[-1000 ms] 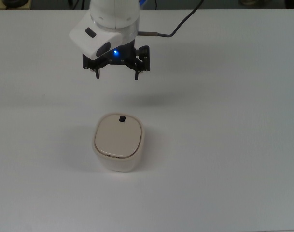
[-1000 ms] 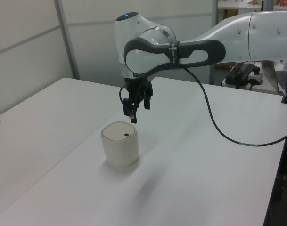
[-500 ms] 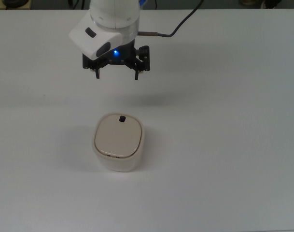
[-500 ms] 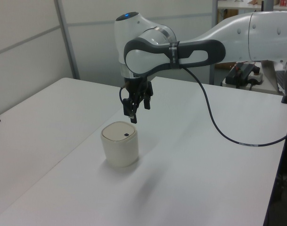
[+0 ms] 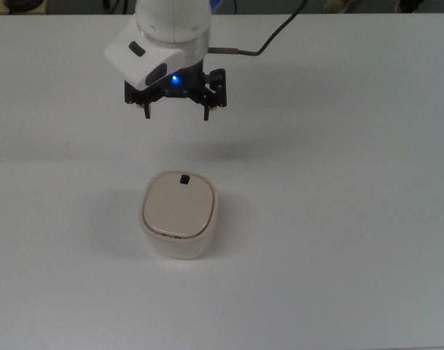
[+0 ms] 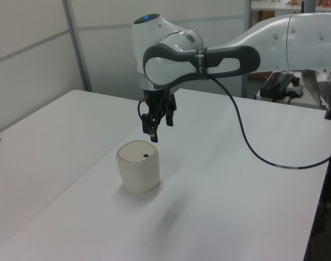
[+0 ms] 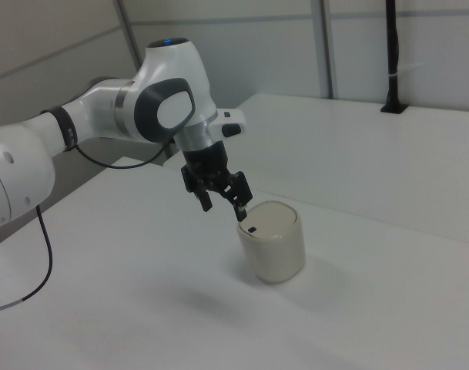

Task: Close the trash can

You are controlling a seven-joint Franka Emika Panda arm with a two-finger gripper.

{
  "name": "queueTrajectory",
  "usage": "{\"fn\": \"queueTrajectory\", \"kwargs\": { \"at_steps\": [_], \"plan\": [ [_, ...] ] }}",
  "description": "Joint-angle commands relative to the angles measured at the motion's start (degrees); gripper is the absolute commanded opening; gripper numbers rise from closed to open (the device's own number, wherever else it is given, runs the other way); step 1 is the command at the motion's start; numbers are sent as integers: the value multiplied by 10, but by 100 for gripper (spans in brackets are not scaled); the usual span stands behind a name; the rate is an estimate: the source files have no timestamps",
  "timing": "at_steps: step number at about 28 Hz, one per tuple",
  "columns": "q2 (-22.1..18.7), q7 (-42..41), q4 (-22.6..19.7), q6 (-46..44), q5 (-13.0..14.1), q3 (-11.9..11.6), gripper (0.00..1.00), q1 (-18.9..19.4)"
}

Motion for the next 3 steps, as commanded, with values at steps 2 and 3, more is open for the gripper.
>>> {"fn": "queueTrajectory", "kwargs": {
  "at_steps": [2,3],
  "plan": [
    [-13,-10,-7,-11,-10,-2,100,4],
    [-13,-10,-7,-11,-10,-2,100,4]
  ]
}}
